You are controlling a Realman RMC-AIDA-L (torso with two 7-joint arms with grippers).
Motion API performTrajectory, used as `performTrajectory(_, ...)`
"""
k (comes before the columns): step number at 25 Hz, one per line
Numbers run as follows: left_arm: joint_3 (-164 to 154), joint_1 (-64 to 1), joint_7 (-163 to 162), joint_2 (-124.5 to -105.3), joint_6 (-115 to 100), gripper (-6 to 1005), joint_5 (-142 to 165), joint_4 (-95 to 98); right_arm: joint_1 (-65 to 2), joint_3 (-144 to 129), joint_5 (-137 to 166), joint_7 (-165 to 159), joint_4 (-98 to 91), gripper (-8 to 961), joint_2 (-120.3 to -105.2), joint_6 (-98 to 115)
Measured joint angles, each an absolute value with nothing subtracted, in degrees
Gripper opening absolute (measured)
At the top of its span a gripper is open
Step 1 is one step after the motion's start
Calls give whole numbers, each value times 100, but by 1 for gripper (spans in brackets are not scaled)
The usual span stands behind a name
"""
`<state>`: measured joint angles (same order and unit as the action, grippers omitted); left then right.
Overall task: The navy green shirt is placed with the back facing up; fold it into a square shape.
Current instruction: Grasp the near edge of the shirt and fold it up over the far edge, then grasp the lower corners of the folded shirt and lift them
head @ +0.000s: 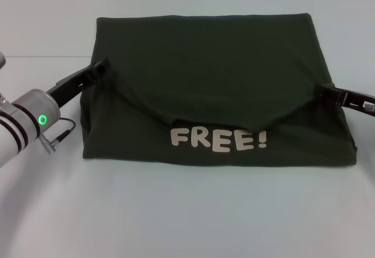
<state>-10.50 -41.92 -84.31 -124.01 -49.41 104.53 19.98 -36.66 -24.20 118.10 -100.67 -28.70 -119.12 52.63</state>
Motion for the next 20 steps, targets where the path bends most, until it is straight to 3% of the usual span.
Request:
performTrajectory(4,-1026,-4177,-8317,-12401,-4898,268,10438,1933,-3594,-2426,11801,-10072,-2870,482,-11894,5289)
performTrajectory(8,-1017,-4043,-8361,-12388,-5094,454,10366,1938,-3434,-2369,11749,-10168,-2908,573,-11868,5428)
performTrajectory(11,-1047,-3854,-8512,-12321,-5583,510,10376,1975,-3242,-2363,11566,-10245,-2944,640,-11779,5803)
performTrajectory(14,-1238,-3599,-8911,-12121,-6307,565,10475,1995,-2982,-2361,11266,-10223,-2949,708,-11647,6447)
performTrajectory(15,-1565,-3426,-9287,-11936,-6691,574,10499,1995,-2816,-2359,11100,-10212,-2956,731,-11564,6797)
performTrajectory(16,-1565,-3426,-9287,-11936,-6691,583,10499,1995,-2816,-2359,11100,-10212,-2956,767,-11564,6797)
performTrajectory(20,-2706,-3178,-10538,-11478,-7143,619,10514,2028,-2550,-2349,11019,-10199,-2971,909,-11419,7387)
